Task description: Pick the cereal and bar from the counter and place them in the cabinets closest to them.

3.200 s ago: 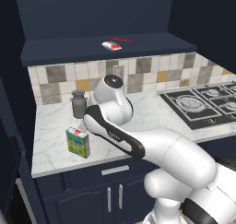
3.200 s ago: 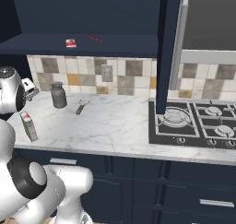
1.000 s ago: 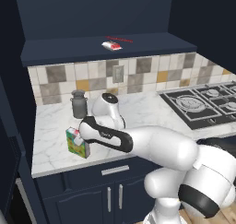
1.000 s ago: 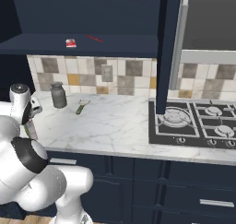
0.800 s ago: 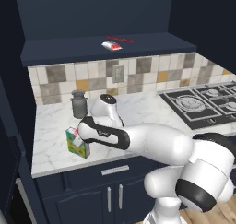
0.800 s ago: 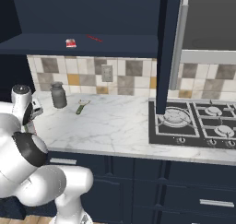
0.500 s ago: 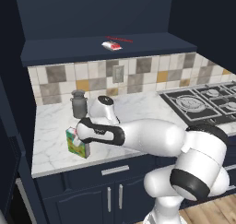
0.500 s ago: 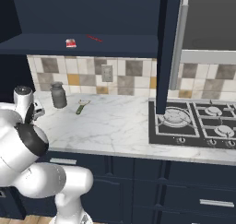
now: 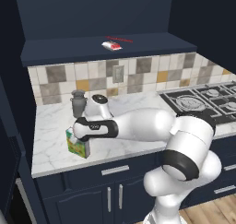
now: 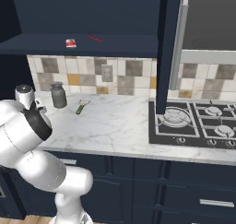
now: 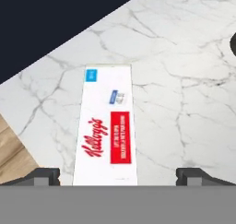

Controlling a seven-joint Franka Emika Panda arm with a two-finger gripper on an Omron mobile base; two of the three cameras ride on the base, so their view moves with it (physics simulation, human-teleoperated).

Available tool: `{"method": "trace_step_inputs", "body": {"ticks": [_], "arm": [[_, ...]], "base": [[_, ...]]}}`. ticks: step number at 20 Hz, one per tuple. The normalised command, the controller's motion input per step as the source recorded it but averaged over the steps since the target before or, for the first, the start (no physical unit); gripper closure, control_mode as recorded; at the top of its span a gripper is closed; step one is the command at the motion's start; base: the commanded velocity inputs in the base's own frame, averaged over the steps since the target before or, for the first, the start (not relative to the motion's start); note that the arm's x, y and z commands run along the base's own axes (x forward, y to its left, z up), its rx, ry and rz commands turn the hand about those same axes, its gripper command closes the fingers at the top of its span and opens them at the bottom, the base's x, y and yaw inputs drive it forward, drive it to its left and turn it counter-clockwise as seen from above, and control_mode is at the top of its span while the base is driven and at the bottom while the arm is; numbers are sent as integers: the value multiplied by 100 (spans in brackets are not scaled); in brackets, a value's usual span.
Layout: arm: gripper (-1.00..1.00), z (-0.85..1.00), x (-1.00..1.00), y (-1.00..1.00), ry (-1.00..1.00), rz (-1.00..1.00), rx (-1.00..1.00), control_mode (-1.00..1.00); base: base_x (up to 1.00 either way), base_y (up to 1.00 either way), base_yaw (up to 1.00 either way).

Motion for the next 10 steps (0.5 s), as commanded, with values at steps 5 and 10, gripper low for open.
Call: {"method": "trace_step_inputs", "body": {"ticks": [5, 10], "arm": [[-100, -32, 18, 15, 1, -3, -1, -100], [100, -53, 1, 16, 6, -1, -6, -100]], "base": [[0, 0, 0], [0, 0, 0]]}}
